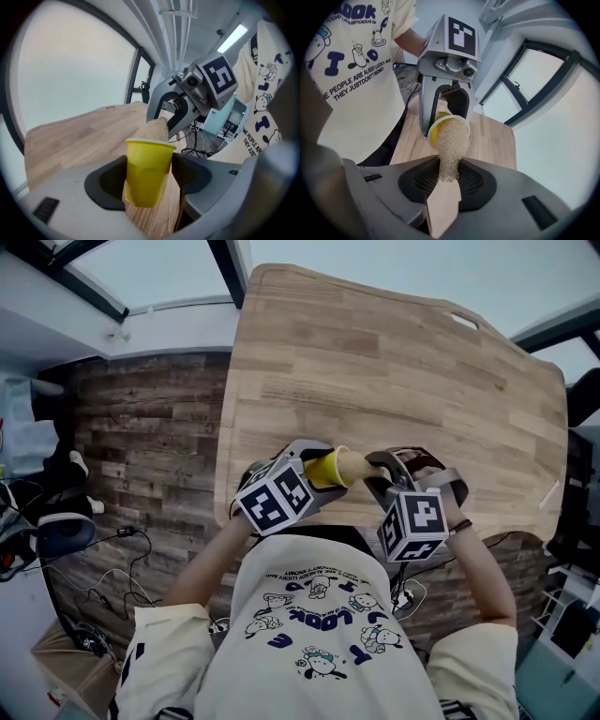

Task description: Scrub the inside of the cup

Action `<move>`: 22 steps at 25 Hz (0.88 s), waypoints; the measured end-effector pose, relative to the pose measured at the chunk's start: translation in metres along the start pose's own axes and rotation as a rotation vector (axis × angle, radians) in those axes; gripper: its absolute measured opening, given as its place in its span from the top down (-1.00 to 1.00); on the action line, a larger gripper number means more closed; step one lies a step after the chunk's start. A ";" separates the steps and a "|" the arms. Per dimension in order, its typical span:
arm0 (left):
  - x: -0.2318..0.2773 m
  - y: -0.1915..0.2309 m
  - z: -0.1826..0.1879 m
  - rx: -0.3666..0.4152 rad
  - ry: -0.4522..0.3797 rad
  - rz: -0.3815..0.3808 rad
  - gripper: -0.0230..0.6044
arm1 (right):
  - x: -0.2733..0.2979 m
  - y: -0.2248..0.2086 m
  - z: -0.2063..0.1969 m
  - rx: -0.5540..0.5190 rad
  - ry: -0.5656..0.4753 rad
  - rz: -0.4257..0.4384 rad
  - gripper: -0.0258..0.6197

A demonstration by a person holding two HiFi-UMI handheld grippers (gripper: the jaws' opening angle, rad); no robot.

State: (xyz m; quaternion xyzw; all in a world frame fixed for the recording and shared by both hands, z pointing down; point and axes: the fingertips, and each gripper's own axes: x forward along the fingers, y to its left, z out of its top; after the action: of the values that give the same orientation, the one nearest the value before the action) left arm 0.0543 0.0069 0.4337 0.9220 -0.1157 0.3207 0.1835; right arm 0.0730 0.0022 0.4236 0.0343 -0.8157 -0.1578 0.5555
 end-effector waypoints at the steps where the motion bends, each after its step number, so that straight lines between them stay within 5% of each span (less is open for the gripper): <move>1: 0.000 -0.001 -0.001 -0.018 -0.001 -0.017 -0.07 | 0.001 0.001 0.000 -0.021 0.003 -0.002 0.63; 22: -0.009 -0.011 0.006 -0.405 -0.082 -0.336 -0.04 | -0.002 -0.003 0.025 -0.600 0.010 -0.171 0.64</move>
State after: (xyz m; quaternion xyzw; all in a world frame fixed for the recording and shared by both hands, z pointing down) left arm 0.0542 0.0152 0.4208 0.8850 -0.0303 0.2184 0.4101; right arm 0.0505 0.0051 0.4127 -0.0618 -0.7242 -0.4376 0.5294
